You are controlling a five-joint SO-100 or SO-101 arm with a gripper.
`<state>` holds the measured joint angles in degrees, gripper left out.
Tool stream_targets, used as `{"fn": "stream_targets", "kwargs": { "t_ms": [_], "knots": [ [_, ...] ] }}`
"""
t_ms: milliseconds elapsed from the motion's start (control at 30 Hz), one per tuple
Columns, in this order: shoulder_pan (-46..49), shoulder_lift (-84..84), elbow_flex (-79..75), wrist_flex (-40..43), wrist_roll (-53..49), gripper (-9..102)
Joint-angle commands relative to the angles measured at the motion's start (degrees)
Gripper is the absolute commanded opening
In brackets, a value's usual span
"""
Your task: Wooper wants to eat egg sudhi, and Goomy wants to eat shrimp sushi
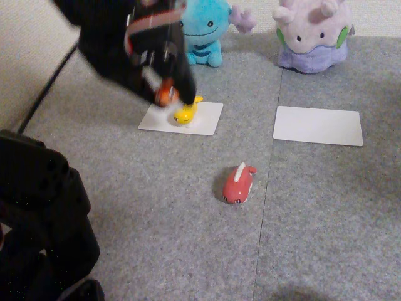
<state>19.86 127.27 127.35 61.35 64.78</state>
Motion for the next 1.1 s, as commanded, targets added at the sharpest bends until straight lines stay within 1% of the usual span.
{"fn": "stream_targets", "kwargs": {
  "t_ms": [0, 333, 433, 567, 700, 800, 1000, 1067],
  "knots": [
    [3.08, -10.72, -14.06, 1.85, -0.44, 1],
    [19.69, -52.65, -56.69, 7.03, -9.93, 1],
    [21.45, -63.11, -67.59, 9.84, -11.25, 2],
    [21.45, -74.79, -78.57, 12.39, -11.34, 2],
    [21.27, -83.14, -86.04, 12.74, -10.63, 2],
    [21.27, -85.61, -89.91, 14.33, -10.37, 2],
    [21.36, -86.22, -90.97, 14.77, -10.37, 2],
    [21.36, -86.22, -90.97, 14.77, -10.37, 5]
  ]
}}
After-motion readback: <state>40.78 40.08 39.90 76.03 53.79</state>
